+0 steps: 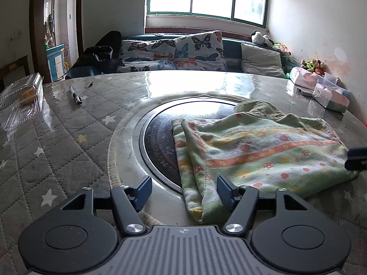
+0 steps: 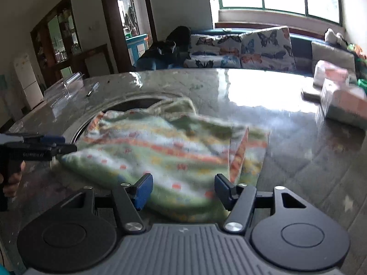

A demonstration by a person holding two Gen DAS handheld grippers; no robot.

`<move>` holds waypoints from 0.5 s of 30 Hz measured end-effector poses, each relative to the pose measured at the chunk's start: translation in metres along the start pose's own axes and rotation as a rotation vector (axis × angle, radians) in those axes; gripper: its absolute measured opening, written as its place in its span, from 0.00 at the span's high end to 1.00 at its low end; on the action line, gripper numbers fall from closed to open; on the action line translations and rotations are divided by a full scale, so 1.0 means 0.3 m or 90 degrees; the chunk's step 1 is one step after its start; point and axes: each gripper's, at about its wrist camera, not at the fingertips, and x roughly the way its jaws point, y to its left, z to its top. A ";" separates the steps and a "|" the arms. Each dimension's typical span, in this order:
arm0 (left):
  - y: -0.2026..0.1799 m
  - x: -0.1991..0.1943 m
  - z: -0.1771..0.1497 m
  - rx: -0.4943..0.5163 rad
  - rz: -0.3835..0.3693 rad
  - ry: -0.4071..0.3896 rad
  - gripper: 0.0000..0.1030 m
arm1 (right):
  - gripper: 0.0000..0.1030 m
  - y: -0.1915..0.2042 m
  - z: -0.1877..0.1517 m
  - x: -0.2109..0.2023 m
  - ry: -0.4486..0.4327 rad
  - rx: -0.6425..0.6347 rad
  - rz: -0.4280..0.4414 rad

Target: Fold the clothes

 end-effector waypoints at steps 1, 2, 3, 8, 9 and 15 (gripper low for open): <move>0.000 0.001 0.002 0.000 0.000 0.000 0.35 | 0.41 -0.005 0.018 0.017 0.000 0.001 -0.002; -0.001 0.001 0.002 0.000 0.001 0.001 0.35 | 0.41 -0.010 0.036 0.033 -0.001 0.001 -0.004; -0.001 0.001 0.003 0.000 0.001 0.001 0.35 | 0.41 -0.016 0.054 0.050 -0.001 0.002 -0.007; 0.002 0.002 0.005 -0.004 0.002 0.003 0.33 | 0.53 -0.046 0.141 0.151 0.006 0.011 -0.016; 0.003 0.002 0.006 -0.004 0.002 0.004 0.33 | 0.56 -0.050 0.149 0.169 0.009 0.012 -0.017; 0.007 0.001 0.006 -0.006 0.000 0.005 0.32 | 0.73 -0.100 0.156 0.237 0.020 0.050 -0.044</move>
